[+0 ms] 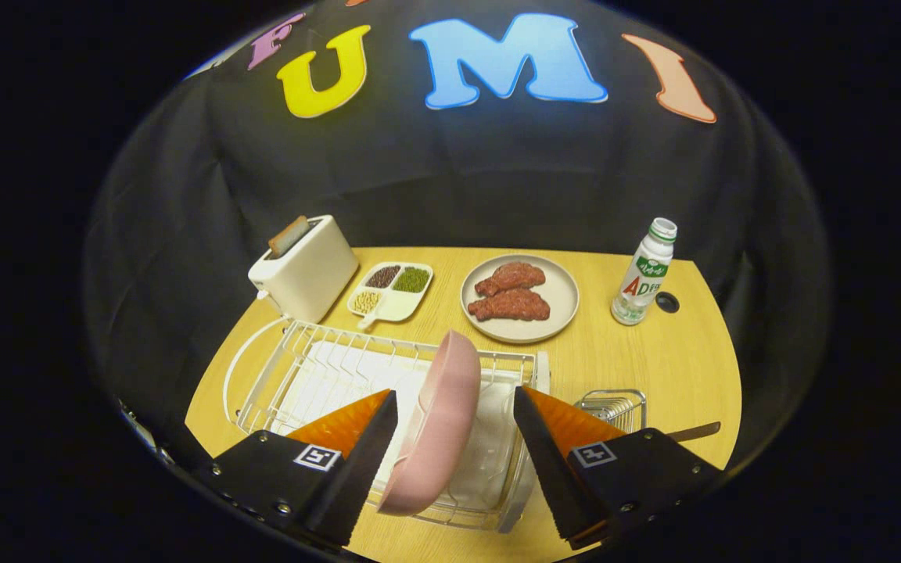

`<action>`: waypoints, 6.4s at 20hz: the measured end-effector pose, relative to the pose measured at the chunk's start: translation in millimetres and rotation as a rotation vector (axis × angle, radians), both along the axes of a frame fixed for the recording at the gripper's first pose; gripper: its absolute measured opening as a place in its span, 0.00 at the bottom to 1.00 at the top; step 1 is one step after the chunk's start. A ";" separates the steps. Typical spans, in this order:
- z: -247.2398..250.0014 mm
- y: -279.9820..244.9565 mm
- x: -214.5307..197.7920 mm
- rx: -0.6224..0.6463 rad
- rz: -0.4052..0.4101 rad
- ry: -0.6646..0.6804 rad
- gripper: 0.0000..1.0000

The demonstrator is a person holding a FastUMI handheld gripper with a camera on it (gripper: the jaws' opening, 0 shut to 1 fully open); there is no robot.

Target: Take the plate from the dish rack, then take the spoon from the basket and place it into the plate.

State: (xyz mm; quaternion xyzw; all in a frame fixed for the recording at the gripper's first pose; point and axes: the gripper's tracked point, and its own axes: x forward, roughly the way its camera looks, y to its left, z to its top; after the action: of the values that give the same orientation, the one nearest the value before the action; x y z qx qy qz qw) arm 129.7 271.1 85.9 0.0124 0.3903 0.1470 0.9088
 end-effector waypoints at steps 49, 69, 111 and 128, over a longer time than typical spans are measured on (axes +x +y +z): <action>-22.4 -2.5 18.4 -0.416 0.089 0.369 0.33; 39.9 7.4 -31.2 0.194 0.038 0.438 0.30; -177.4 32.6 -247.3 0.525 -0.091 0.580 0.39; -143.9 -83.4 -205.3 0.282 -0.247 0.275 0.72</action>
State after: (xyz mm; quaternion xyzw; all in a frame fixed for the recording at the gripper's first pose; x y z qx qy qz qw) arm -75.6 187.7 -58.1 0.2070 0.4816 0.0848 0.8474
